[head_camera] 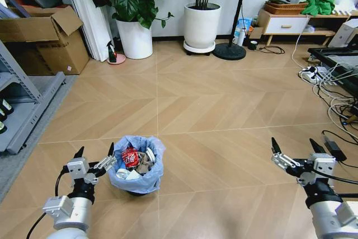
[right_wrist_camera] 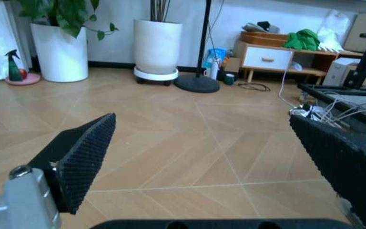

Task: Pick up the trash bin and place the garbage on the floor into it.

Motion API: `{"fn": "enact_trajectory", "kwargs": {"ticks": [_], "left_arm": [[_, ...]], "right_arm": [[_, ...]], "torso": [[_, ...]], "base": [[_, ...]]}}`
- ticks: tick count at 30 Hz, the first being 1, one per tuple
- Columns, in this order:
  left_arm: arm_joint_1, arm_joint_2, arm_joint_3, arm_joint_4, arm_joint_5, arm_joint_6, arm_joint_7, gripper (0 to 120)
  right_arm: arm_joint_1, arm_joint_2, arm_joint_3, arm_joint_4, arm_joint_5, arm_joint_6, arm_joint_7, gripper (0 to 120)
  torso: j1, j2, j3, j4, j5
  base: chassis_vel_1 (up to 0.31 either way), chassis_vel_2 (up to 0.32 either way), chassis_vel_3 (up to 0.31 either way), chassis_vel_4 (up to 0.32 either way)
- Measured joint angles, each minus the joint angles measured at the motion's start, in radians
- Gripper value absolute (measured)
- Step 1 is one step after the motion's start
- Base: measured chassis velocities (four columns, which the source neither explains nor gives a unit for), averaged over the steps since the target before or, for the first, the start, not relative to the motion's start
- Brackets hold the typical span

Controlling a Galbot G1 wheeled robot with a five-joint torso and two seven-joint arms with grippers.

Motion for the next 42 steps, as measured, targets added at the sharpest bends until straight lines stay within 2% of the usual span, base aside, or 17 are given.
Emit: {"fn": "enact_trajectory", "kwargs": {"ticks": [42], "left_arm": [[-0.001,0.001,0.0,0.003,-0.002,0.003,-0.001,100]], "right_arm": [[0.001,-0.001,-0.001,-0.001,0.002,-0.002,0.003,100]], "torso": [[0.0,0.0,0.0,0.0,0.0]], "base": [[0.0,0.0,0.0,0.0]]}}
